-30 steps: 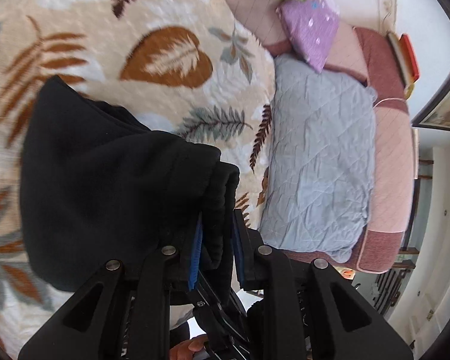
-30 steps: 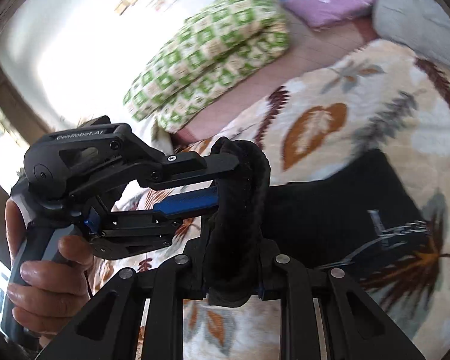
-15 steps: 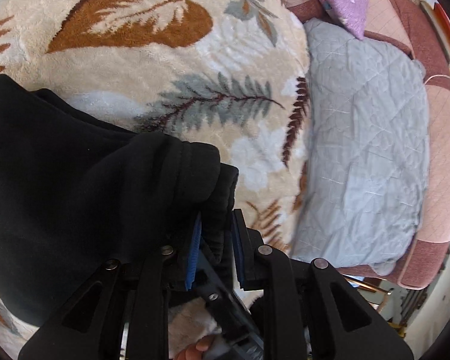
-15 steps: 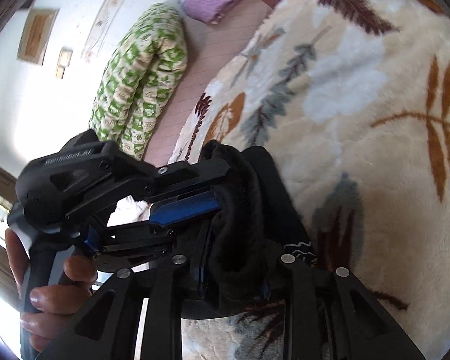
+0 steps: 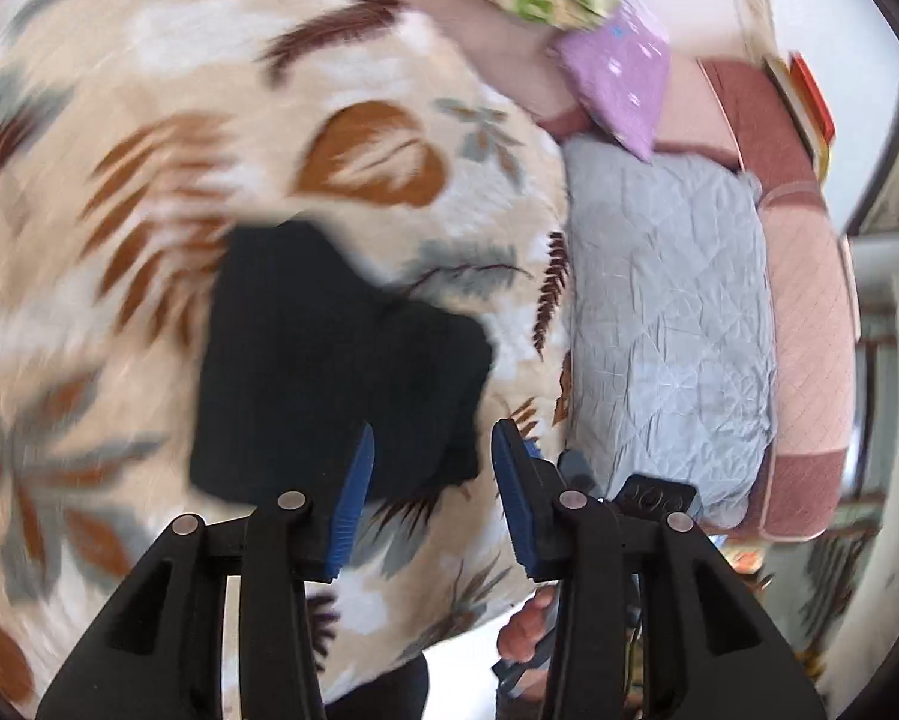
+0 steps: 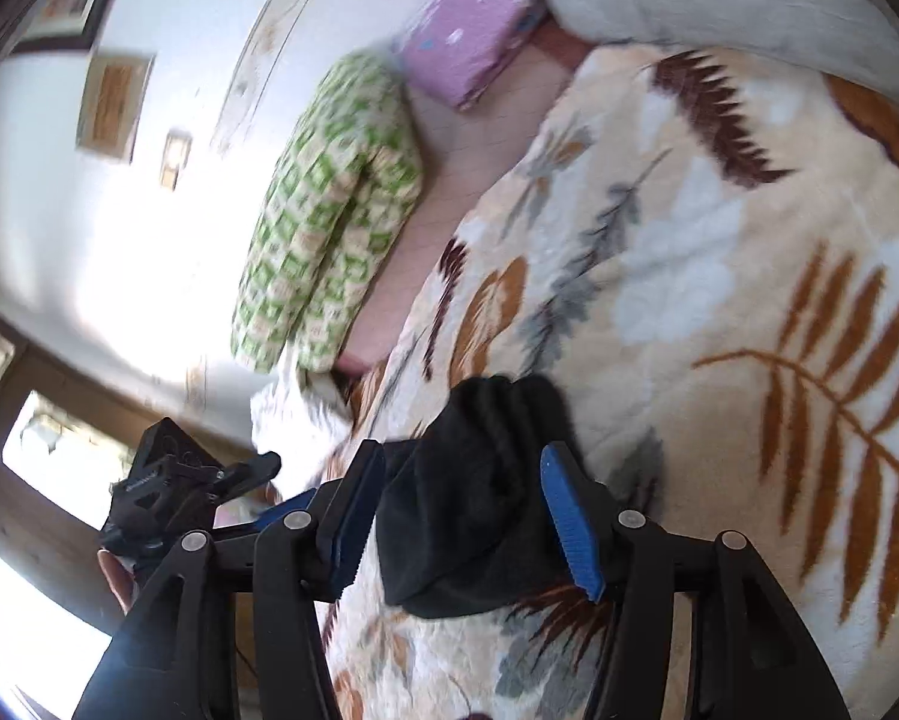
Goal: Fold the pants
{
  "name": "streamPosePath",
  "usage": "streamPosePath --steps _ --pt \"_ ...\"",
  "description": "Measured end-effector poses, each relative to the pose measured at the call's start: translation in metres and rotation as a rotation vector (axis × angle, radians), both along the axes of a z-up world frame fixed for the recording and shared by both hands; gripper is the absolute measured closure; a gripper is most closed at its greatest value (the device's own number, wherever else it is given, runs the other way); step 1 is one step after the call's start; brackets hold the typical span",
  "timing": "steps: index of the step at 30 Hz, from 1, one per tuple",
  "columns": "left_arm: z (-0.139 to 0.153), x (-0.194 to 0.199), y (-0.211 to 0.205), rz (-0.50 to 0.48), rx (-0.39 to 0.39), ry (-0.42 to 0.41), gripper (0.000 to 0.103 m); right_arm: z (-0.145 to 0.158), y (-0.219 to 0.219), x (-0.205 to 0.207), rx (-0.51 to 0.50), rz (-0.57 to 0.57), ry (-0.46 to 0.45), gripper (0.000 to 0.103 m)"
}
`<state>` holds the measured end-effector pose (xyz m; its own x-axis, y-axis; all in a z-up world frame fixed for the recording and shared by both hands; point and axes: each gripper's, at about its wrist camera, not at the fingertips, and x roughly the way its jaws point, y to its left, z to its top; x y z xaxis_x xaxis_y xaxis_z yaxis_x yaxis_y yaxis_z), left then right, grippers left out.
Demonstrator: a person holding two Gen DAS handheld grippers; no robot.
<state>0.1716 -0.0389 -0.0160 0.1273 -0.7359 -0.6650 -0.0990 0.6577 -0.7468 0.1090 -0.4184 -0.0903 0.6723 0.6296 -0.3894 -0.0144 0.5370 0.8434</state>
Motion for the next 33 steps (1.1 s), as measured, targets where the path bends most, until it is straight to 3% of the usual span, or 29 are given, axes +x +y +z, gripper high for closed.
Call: streamPosePath --steps 3,5,7,14,20,27,33 --pt "-0.024 -0.031 0.016 0.05 -0.077 0.036 0.064 0.005 0.021 0.004 -0.05 0.105 0.015 0.046" --pt "-0.034 -0.046 0.015 0.073 -0.1 0.038 0.064 0.003 0.029 0.006 -0.077 0.1 0.045 0.046" --pt "-0.045 -0.057 0.012 0.11 -0.152 0.055 0.064 0.001 0.03 0.012 -0.042 0.088 0.063 0.046" --pt "-0.062 -0.053 -0.012 0.263 -0.299 0.122 0.064 0.007 0.028 0.039 -0.1 0.105 0.103 0.046" --pt "-0.084 -0.058 -0.036 0.291 -0.275 0.204 0.064 0.004 0.028 0.052 -0.092 0.147 0.127 0.046" --pt "-0.093 -0.05 -0.025 0.422 -0.254 0.194 0.064 -0.004 0.034 0.082 -0.07 0.214 0.154 0.046" --pt "-0.105 -0.043 -0.028 0.425 -0.232 0.228 0.066 0.0 0.044 0.093 -0.118 0.229 0.144 0.046"
